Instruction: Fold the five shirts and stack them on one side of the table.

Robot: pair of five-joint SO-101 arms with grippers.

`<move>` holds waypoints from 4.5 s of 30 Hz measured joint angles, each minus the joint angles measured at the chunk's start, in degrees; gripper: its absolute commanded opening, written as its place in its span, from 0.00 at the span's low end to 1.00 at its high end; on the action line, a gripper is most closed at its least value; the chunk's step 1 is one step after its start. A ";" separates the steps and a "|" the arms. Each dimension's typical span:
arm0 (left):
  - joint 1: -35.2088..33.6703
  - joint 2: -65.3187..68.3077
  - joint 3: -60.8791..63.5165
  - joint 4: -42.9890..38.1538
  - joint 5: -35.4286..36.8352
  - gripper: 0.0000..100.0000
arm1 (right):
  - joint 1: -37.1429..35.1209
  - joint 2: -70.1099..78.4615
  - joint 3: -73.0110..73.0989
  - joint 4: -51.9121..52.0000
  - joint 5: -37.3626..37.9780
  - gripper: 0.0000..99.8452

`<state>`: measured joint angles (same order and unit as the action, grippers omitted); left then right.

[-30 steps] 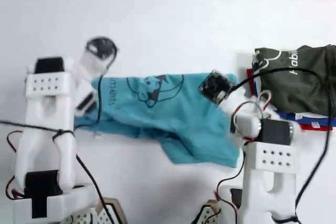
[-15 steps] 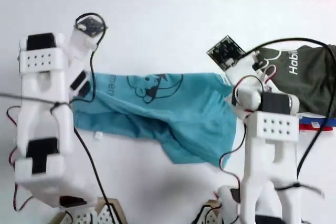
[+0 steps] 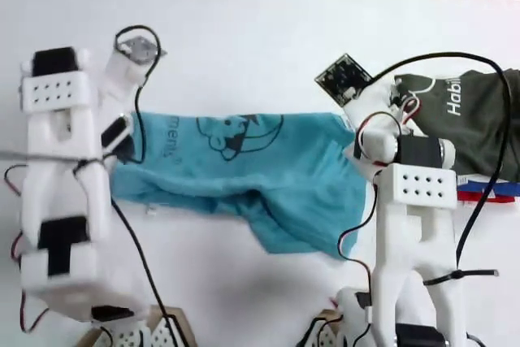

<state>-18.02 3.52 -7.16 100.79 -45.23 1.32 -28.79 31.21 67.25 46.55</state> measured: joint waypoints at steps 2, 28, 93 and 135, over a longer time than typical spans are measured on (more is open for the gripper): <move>0.09 -4.57 2.46 0.18 -0.97 0.17 | 0.00 0.00 0.00 0.00 0.00 0.23; 1.49 30.95 -12.57 -21.63 20.66 0.16 | -3.25 0.00 0.18 -1.41 -3.69 0.23; 6.24 55.47 -41.85 -4.84 17.14 0.24 | -1.32 58.90 -36.48 -1.32 -21.63 0.06; -0.53 20.57 12.92 -31.56 15.91 0.24 | -30.51 14.59 6.77 4.40 -13.71 0.13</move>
<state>-18.55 24.09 5.76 69.23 -29.32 -29.19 -14.20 37.98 71.65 32.84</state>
